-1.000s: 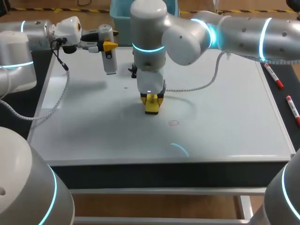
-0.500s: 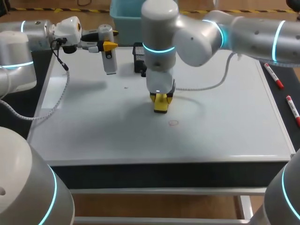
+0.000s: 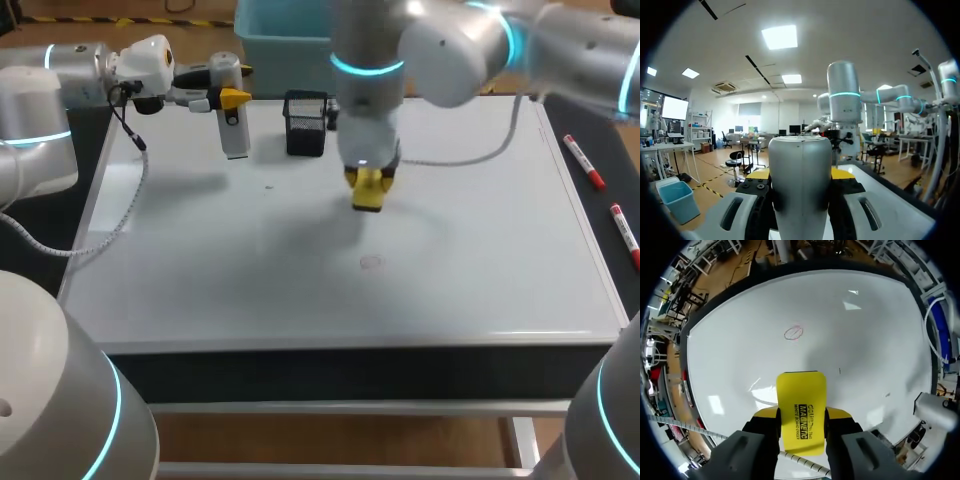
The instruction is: Pick up the inspection probe, press it on each red-marked spot on the whiteboard one by one, put down the probe, pick up the eraser, and wipe off all the red marks.
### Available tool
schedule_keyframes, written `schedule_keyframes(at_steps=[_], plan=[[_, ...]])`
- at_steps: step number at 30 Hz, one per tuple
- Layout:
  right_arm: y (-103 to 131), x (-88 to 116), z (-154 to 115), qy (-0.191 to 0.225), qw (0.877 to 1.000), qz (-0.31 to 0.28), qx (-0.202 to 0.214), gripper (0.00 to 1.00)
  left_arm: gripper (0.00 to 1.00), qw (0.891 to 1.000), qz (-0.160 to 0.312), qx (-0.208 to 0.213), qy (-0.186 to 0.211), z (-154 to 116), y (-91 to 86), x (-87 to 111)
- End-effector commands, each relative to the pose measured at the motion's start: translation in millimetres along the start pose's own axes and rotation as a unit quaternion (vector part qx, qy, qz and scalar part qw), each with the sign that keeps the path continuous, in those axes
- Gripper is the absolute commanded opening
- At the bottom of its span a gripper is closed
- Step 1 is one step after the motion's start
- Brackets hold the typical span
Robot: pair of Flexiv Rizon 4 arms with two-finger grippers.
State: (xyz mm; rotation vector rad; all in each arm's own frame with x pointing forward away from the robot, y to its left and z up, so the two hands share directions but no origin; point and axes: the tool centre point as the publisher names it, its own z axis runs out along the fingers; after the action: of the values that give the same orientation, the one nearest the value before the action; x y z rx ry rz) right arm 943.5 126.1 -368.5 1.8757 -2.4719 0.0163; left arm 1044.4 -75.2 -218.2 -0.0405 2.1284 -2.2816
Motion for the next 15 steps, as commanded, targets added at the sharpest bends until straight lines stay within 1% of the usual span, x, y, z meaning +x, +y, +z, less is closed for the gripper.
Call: schedule_keyframes(at_steps=[1, 2, 4, 5, 7, 9, 10, 12, 13, 15], plan=[[-23.8, 34.7, -3.1, -0.018, 1.0, 0.016, -0.014, 0.0, 0.0, 1.0, 0.0, 0.0, 0.001, 0.2, -0.8, -1.1], [-29.1, 41.9, -3.4, -0.024, 0.999, 0.024, -0.018, 0.0, 0.0, 1.0, 0.0, 0.0, 0.001, 0.2, -0.8, -1.1], [-38.9, 55.8, -3.5, -0.014, 0.999, 0.035, -0.015, 0.0, 0.0, 1.0, 0.0, 0.0, 0.001, 0.2, -0.8, -1.1], [-43.9, 63.7, -3.7, -0.024, 0.999, 0.043, -0.02, 0.0, 0.0, 1.0, 0.0, 0.0, 0.001, 0.2, -0.8, -1.1], [-51.9, 77.2, -4.3, -0.015, 0.998, 0.053, -0.014, 0.0, 0.0, 1.0, 0.0, 0.0, 0.001, 0.2, -0.8, -1.1], [-58.7, 90.7, -5.1, -0.018, 0.998, 0.064, -0.015, 0.0, 0.0, 1.0, 0.0, 0.0, 0.001, 0.2, -0.8, -1.1], [-62.3, 97.7, -4.9, -0.012, 0.997, 0.068, -0.014, 0.0, 0.0, 1.0, 0.0, 0.0, 0.001, 0.2, -0.8, -1.1], [-69.8, 110.9, -5.4, -0.015, 0.997, 0.077, -0.016, 0.0, 0.0, 1.0, 0.0, 0.0, 0.001, 0.2, -0.8, -1.1], [-73.7, 117.1, -4.9, -0.007, 0.996, 0.083, -0.016, 0.0, 0.0, 1.0, 0.0, 0.0, 0.001, 0.2, -0.8, -1.1], [-81.7, 128.7, -3.6, -0.008, 0.996, 0.09, -0.018, 0.0, 0.0, 1.0, 0.0, 0.0, 0.001, 0.2, -0.8, -1.1]])
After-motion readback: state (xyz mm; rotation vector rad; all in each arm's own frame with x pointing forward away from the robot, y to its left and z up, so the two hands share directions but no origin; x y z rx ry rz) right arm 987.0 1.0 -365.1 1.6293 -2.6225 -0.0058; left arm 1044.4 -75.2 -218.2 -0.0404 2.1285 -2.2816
